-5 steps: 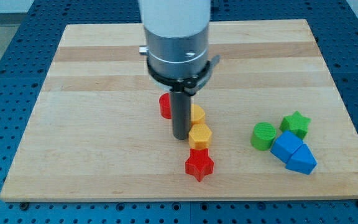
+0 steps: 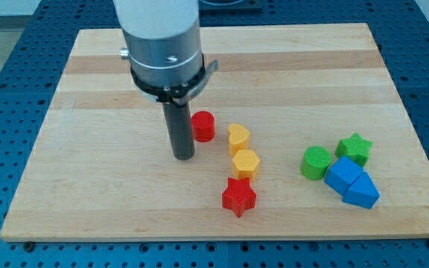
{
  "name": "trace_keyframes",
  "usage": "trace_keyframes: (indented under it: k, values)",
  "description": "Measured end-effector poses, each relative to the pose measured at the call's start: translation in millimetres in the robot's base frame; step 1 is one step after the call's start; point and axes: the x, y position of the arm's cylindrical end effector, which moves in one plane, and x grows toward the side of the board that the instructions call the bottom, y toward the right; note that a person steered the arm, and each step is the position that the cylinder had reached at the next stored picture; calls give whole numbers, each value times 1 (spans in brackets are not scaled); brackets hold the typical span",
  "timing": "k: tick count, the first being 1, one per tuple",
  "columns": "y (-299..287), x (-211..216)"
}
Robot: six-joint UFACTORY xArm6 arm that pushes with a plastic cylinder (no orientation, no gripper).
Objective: Push the red circle above the yellow heart
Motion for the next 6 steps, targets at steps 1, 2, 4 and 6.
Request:
trace_keyframes:
  k: [1, 2, 4, 6]
  values:
    - [-7, -21]
    - [-5, -33]
    - [24, -41]
    - [32, -54]
